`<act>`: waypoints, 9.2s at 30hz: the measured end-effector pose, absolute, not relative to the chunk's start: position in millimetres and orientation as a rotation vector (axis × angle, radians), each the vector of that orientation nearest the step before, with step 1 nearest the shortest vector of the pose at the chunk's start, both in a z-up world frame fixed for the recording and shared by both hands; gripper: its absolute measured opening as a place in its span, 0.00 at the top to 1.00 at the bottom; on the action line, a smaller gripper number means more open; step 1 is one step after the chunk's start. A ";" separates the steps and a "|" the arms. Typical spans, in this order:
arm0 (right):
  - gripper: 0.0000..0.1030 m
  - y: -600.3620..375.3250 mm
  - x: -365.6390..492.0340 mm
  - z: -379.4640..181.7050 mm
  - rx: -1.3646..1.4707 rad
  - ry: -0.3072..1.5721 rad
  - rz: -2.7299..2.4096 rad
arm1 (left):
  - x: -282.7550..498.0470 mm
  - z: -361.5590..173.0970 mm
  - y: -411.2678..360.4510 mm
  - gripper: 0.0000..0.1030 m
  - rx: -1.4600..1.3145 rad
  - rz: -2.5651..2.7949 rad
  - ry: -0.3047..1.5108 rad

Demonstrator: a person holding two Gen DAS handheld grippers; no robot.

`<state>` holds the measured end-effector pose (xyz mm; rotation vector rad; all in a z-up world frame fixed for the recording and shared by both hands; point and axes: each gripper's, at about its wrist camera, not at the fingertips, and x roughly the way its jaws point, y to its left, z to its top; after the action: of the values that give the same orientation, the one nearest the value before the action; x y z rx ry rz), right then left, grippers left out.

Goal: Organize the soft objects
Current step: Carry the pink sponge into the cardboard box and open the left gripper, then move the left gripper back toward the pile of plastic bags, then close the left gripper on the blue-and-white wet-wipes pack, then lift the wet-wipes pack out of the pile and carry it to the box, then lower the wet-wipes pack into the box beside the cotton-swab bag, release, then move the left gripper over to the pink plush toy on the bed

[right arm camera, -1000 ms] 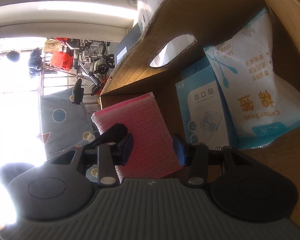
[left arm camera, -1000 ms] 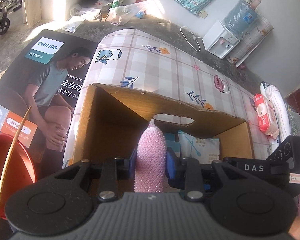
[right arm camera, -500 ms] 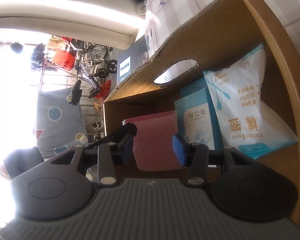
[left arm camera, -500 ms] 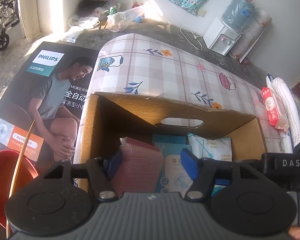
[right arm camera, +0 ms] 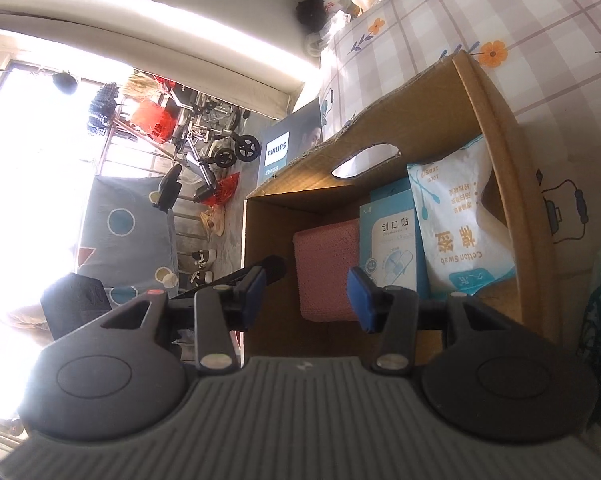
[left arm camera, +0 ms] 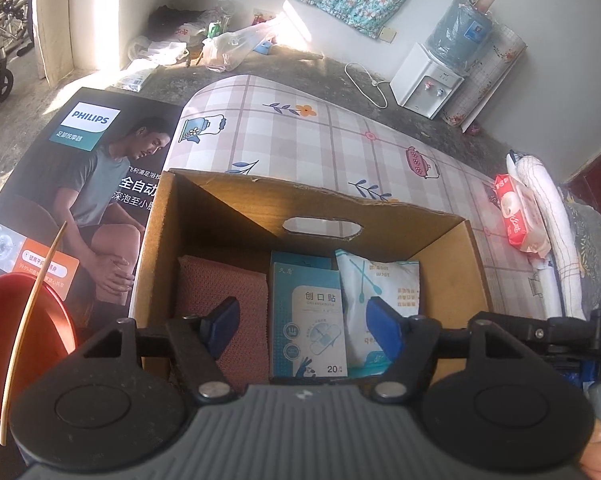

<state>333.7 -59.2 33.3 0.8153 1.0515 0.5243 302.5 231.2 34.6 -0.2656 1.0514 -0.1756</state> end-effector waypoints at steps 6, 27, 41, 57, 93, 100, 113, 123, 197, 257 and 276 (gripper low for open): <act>0.49 -114.2 273.9 78.3 0.776 0.908 0.522 | 266.2 68.8 194.6 0.20 -0.214 -0.225 0.986; 0.36 -310.7 15.2 33.4 0.847 0.516 0.125 | 127.0 80.1 8.4 0.13 -0.039 -0.433 0.863; 0.36 -397.3 12.9 22.5 0.828 0.528 0.044 | 98.3 25.4 -127.8 0.18 0.059 -0.583 0.772; 0.36 -439.9 169.7 -13.9 0.703 0.838 0.024 | 129.3 -25.1 -192.5 0.67 0.100 -0.615 0.857; 0.32 -380.6 135.3 -37.5 1.066 0.874 0.387 | 148.8 -7.6 -121.5 0.37 -0.096 -0.584 0.931; 0.32 -401.3 113.6 -37.4 1.121 0.812 0.333 | 169.9 -8.4 -152.4 0.45 0.001 -0.500 0.903; 0.32 -425.0 73.3 -49.8 1.202 0.739 0.286 | 193.0 0.7 -168.8 0.79 -0.027 -0.435 0.940; 0.32 -412.3 49.8 -43.4 1.172 0.727 0.306 | 136.0 32.5 -130.8 0.79 -0.162 -0.580 0.936; 0.51 -48.5 163.3 48.4 0.202 0.763 0.436 | 120.2 8.1 152.4 0.76 -0.356 -0.253 0.836; 0.44 -215.2 111.1 -18.7 0.754 0.672 0.321 | 211.5 -50.5 92.8 0.40 -0.284 -0.107 1.279; 0.41 -275.7 34.3 -18.2 0.814 0.561 0.176 | 120.2 68.9 43.7 0.22 -0.065 -0.211 0.832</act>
<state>34.3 -275.7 -18.2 0.8139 0.5607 0.1759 120.2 43.7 68.9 -0.0648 0.8316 -0.2109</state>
